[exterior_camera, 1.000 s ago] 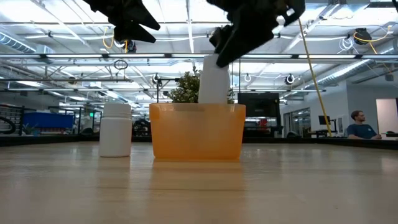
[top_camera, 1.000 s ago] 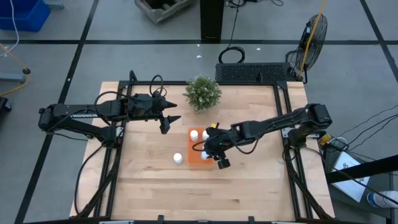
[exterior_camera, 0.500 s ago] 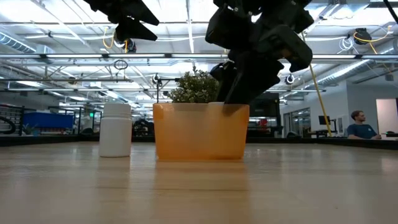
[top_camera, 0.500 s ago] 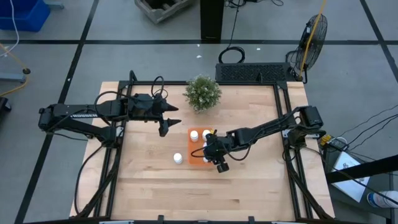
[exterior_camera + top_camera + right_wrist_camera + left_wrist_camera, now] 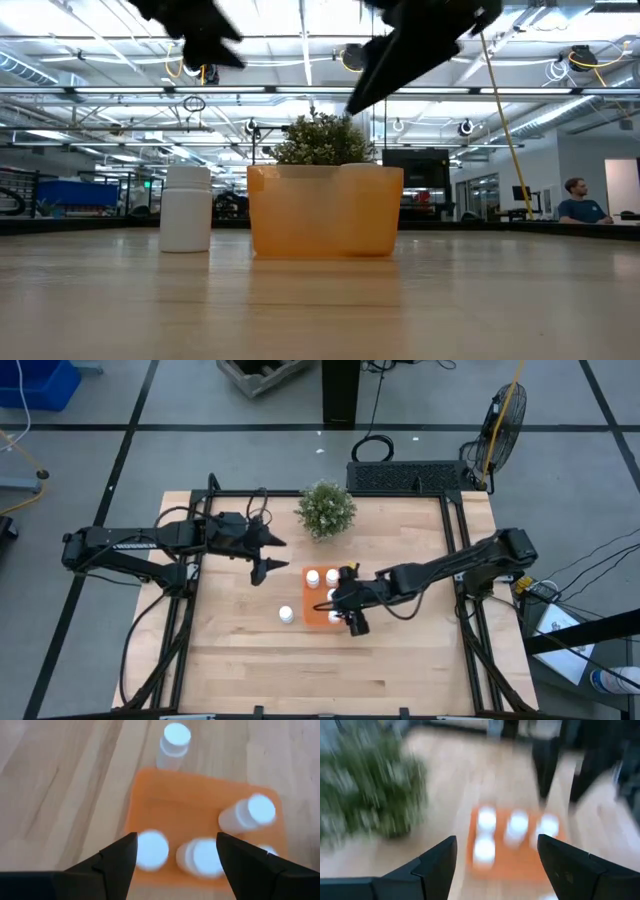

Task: Pick and place pill bottles into a basket
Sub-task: Put the white medicine bottle into the orange bin

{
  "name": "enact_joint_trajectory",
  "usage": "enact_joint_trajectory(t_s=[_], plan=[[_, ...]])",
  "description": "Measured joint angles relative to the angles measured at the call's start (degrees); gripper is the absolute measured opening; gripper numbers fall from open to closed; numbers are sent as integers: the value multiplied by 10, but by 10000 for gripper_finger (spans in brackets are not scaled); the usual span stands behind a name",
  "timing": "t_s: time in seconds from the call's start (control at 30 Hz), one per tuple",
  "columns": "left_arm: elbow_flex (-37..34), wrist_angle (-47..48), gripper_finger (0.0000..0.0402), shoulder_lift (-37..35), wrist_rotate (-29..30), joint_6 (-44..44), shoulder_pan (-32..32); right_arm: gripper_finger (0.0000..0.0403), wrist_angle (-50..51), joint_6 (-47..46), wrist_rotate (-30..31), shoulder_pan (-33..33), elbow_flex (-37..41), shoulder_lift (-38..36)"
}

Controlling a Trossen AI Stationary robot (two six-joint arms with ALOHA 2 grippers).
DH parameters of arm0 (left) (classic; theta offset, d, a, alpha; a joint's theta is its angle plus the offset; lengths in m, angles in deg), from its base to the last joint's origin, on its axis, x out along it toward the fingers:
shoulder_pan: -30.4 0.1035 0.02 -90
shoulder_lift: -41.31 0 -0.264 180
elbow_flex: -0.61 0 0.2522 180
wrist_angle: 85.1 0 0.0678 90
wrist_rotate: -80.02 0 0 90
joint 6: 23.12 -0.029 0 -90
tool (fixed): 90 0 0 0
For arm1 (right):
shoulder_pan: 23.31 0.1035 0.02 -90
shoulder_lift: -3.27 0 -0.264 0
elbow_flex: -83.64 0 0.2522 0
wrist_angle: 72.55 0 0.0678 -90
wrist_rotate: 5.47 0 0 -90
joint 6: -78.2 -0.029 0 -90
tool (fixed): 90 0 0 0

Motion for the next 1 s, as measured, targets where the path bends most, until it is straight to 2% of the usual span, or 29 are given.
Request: enact_joint_trajectory(t_s=[0.1,0.17,0.37,0.5,0.6,0.7,0.8,1.0], plan=[[-2,94,283,0,4,-6,-13,254,35,-11,2,17,15,-30],[-18,108,283,0,3,4,-24,248,46,-20,0,29,38,-49],[-74,23,283,-2,2,83,-101,246,56,-94,-2,58,125,-122],[-84,-21,282,19,55,124,-189,251,54,-143,-5,73,174,-180],[-83,-40,282,39,96,72,-249,253,56,-159,-10,78,200,-213],[-83,-54,282,65,95,3,-282,253,55,-160,-30,77,214,-232],[-82,-65,282,88,78,-56,-289,253,63,-160,-34,69,219,-235],[-83,-42,283,120,167,-99,-278,253,69,-187,-35,57,219,-234]])
